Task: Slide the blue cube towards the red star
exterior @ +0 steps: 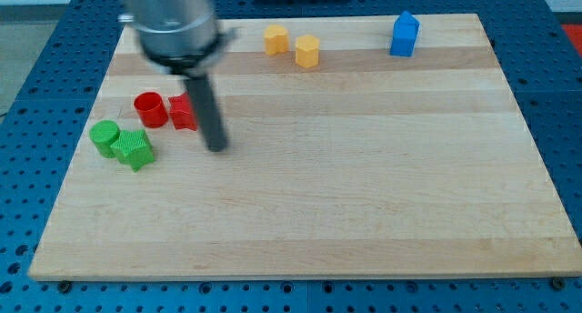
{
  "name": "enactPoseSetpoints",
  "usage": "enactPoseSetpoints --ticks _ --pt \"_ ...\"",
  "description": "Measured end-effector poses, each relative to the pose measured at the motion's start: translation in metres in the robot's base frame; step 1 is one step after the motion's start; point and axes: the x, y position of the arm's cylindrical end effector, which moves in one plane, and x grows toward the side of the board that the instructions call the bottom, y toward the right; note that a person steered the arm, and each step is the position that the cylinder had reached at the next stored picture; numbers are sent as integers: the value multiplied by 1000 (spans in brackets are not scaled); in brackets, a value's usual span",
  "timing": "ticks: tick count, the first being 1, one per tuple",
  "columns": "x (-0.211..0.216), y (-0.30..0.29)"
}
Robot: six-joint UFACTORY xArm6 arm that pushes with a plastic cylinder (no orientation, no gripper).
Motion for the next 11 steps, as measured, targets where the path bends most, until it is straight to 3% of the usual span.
enactPoseSetpoints --ticks 2,3,10,11 --pt "-108 229" --pt "-142 271" --pt "-177 238" --pt "-178 290"
